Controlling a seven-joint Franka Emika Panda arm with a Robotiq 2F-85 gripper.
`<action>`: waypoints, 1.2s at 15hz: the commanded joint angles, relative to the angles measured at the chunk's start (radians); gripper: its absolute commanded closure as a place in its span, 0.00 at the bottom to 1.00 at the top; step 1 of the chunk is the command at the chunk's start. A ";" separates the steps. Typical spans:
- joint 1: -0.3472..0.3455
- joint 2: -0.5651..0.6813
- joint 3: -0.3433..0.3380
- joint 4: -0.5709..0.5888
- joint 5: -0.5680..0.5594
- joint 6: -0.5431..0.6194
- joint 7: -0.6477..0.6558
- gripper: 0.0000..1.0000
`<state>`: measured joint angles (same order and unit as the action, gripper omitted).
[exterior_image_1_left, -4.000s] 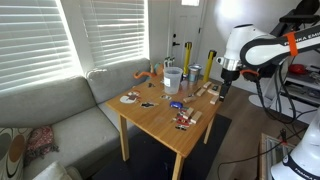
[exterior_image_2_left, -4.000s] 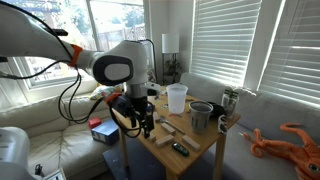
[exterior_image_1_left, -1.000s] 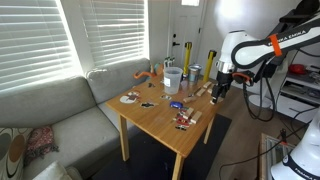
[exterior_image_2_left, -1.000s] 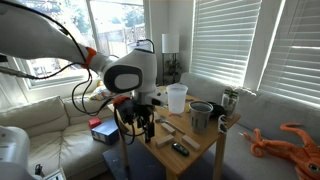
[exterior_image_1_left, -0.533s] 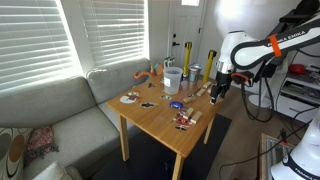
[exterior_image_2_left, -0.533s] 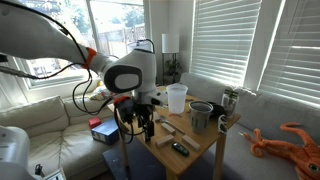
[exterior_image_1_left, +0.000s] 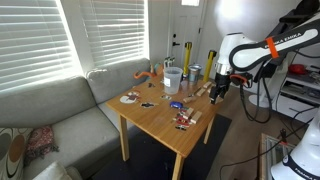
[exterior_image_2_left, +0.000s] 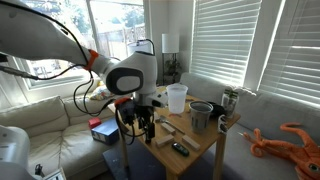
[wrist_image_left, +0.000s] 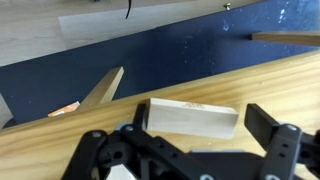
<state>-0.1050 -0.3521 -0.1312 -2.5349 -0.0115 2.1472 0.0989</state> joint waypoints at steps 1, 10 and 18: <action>-0.015 0.009 0.014 0.005 0.003 0.035 0.011 0.00; -0.005 0.008 0.013 0.017 0.003 0.015 -0.030 0.40; 0.100 -0.048 0.085 0.113 -0.035 -0.073 -0.273 0.40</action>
<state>-0.0489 -0.3784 -0.0766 -2.4556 -0.0371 2.1292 -0.1045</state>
